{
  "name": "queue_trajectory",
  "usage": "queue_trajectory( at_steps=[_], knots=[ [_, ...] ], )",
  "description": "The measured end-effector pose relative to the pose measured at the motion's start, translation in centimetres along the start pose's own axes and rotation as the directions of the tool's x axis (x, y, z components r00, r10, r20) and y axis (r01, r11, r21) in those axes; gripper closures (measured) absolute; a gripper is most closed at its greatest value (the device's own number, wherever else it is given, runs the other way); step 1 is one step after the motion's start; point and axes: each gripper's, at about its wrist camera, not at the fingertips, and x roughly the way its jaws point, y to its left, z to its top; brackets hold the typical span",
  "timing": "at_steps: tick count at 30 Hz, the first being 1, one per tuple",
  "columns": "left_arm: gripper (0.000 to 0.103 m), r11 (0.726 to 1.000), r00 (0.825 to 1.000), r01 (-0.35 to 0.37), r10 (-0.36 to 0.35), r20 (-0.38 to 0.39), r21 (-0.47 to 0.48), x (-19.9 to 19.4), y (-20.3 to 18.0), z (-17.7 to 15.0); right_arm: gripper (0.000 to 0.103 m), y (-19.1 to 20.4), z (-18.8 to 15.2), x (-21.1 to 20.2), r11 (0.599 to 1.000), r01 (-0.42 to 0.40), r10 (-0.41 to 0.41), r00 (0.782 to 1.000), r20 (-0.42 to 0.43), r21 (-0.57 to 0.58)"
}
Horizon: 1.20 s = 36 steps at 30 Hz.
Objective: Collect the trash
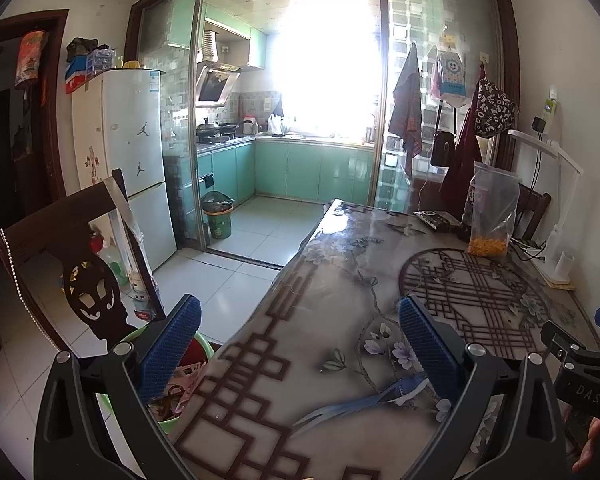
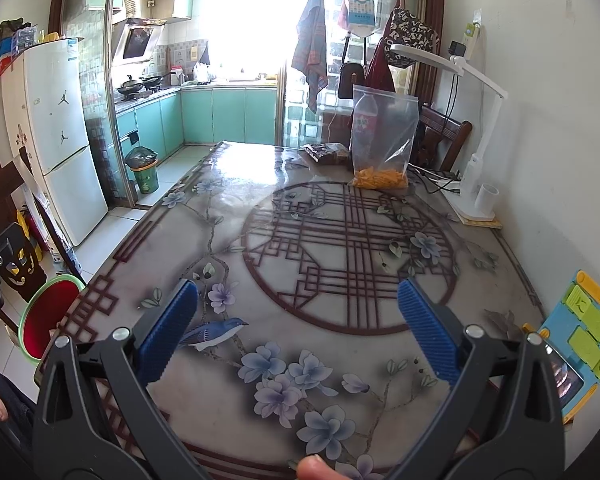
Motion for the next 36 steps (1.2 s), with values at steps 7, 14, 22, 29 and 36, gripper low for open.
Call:
queue_trajectory(
  at_steps=[7,14,22,29,36],
  knots=[
    [0.008,1.000,1.000,-0.001,0.001,-0.002,0.003,0.1,-0.1,-0.1,0.005,0.0,-0.2,0.4,1.000,0.002,-0.002,1.000,-0.012,0.000],
    [0.008,1.000,1.000,0.002,-0.002,-0.010,0.010,0.3,-0.2,-0.3,0.005,0.1,-0.4,0.8,1.000,0.000,0.000,1.000,-0.018,-0.003],
    [0.008,1.000,0.999,0.006,-0.005,-0.034,0.029,1.4,-0.5,-1.0,0.005,0.0,-0.9,1.6,1.000,-0.004,0.004,0.999,-0.035,0.002],
    [0.008,0.997,0.997,0.020,-0.014,-0.081,0.075,3.5,-2.0,-1.9,0.005,-0.8,-2.1,3.9,1.000,-0.008,0.010,0.996,-0.084,0.022],
    [0.008,0.989,0.973,0.084,-0.054,-0.224,0.125,12.2,-5.9,-4.2,0.005,-4.4,-3.8,12.4,0.997,0.023,-0.008,0.978,-0.210,0.070]
  ],
)
